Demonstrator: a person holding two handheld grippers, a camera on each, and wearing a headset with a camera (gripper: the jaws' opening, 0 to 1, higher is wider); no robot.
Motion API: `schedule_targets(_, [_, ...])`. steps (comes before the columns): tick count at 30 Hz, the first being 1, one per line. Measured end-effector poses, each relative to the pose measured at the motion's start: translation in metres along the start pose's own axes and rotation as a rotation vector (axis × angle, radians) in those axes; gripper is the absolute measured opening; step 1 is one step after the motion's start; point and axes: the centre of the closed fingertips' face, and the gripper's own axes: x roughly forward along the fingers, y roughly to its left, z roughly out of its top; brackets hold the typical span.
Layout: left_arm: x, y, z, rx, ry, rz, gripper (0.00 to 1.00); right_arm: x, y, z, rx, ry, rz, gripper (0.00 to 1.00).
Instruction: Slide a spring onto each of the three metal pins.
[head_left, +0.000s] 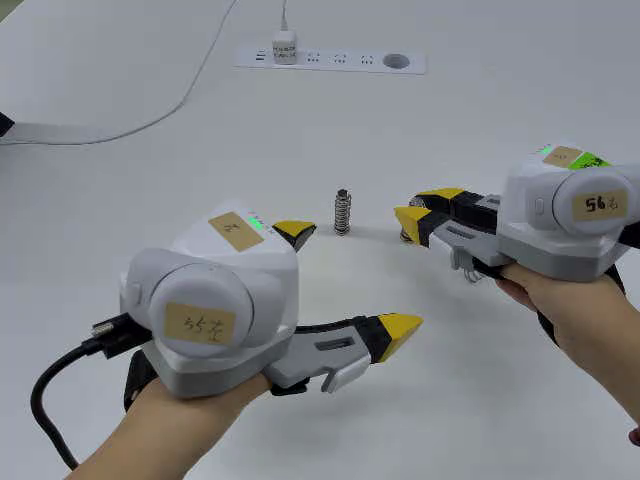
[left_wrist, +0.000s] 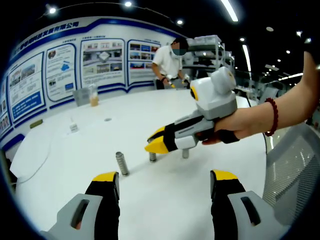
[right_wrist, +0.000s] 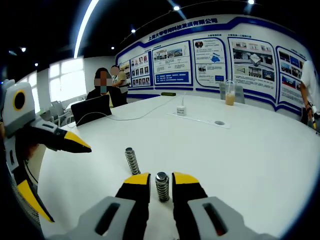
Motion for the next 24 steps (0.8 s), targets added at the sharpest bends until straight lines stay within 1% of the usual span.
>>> schedule_targets(3, [0.000, 0.000, 0.001, 0.002, 0.000, 0.000, 0.76, -0.002, 0.005, 0.004, 0.023, -0.007, 0.020, 0.23])
schedule_targets(6, [0.000, -0.001, 0.002, 0.008, -0.001, 0.000, 0.76, -0.005, 0.006, 0.007, 0.005, -0.007, 0.023, 0.23])
schedule_targets(12, [0.000, -0.003, 0.004, 0.010, -0.002, 0.000, 0.78, -0.011, 0.007, 0.014, 0.014, 0.005, 0.033, 0.31])
schedule_targets(14, [0.000, -0.003, 0.004, 0.007, -0.004, 0.000, 0.78, -0.014, 0.007, 0.016, 0.011, 0.012, 0.037, 0.33])
schedule_targets(17, [0.000, -0.004, 0.006, 0.001, -0.009, -0.004, 0.78, -0.020, 0.007, 0.020, 0.007, 0.005, 0.040, 0.33])
schedule_targets(21, [-0.001, -0.004, 0.008, -0.006, -0.014, -0.005, 0.77, -0.029, 0.007, 0.026, 0.039, -0.009, 0.048, 0.37])
schedule_targets(24, [-0.001, -0.005, 0.009, 0.000, -0.012, -0.009, 0.77, -0.035, 0.005, 0.029, 0.046, -0.013, 0.043, 0.40])
